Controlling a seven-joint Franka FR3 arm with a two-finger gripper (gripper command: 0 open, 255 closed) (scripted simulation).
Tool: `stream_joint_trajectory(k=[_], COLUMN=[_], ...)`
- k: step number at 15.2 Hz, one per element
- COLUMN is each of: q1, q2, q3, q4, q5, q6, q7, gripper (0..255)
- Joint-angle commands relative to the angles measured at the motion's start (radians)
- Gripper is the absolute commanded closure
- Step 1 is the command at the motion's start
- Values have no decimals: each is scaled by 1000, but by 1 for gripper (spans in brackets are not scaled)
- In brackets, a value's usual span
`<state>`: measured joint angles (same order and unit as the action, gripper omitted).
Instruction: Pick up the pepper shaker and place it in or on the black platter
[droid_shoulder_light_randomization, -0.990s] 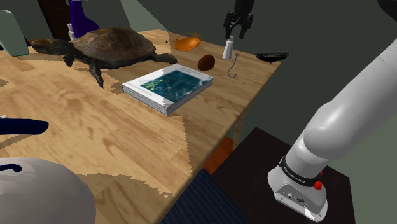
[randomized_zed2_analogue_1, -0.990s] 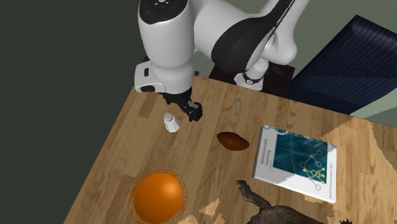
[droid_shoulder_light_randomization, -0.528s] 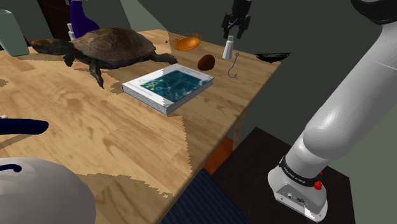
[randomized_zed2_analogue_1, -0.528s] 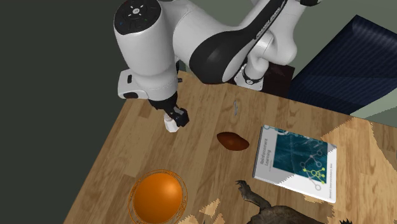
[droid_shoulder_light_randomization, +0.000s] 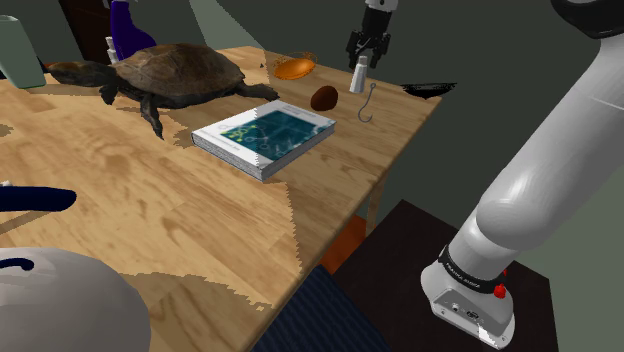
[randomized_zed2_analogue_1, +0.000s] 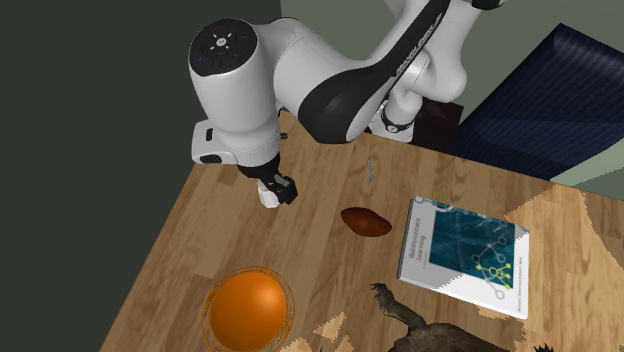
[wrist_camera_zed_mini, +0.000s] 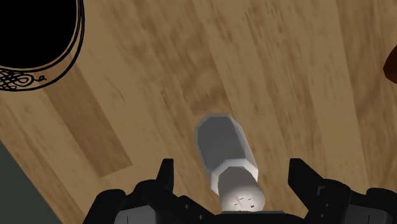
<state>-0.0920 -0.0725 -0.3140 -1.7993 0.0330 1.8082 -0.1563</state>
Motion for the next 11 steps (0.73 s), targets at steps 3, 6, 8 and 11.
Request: stream_joint_trajectory(k=[3,6,8,11], q1=[0,0,0,0], q2=[0,0,0,0], q3=[0,0,0,0], q4=[0,0,0,0], q5=[0,0,0,0], q6=[1,1,0,0], q7=[0,0,0,0], gripper=[0,255,255,255])
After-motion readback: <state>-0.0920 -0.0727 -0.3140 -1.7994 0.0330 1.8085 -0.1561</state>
